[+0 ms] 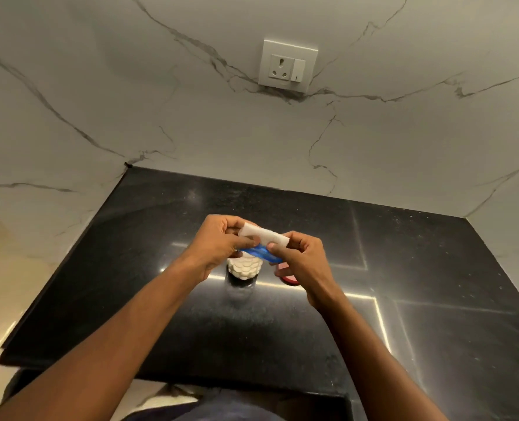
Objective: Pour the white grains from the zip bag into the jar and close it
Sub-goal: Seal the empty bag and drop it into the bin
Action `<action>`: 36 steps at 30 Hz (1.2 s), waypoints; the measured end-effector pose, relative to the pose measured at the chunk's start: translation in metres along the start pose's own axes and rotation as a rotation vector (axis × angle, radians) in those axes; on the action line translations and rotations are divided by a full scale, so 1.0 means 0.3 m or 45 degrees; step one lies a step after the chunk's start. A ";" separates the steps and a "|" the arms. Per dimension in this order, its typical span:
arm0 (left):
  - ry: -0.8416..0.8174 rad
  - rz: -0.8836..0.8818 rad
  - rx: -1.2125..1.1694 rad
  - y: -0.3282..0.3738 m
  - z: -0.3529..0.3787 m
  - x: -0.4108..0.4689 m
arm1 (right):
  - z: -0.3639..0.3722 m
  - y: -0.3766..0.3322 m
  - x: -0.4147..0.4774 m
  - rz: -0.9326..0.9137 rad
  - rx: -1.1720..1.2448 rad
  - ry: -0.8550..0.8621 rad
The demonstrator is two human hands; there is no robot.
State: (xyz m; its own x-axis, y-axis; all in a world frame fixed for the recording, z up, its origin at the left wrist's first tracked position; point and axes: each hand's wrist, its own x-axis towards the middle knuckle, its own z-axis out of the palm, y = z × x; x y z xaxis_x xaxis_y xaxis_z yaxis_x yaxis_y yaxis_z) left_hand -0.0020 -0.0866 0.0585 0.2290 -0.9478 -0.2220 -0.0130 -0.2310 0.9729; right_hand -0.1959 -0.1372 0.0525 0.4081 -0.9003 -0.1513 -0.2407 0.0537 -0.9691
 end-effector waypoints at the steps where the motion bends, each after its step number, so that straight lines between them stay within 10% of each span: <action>1: 0.049 0.000 -0.031 0.001 -0.012 -0.007 | 0.000 -0.010 -0.002 0.002 -0.021 -0.026; 14: 0.845 0.082 -0.499 -0.127 -0.376 -0.248 | 0.375 -0.061 -0.097 0.280 0.755 -0.240; 36: 1.171 -0.397 -0.174 -0.945 -1.404 -0.879 | 1.848 0.216 -0.409 0.741 0.373 -0.494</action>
State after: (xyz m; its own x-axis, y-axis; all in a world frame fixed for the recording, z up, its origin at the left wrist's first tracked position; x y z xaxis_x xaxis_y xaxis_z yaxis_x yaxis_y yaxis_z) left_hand 0.3513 0.3215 -0.1311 0.8728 -0.2942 -0.3895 0.2765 -0.3595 0.8912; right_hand 0.2267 0.2162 -0.0997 0.5805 -0.4776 -0.6595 -0.2905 0.6352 -0.7156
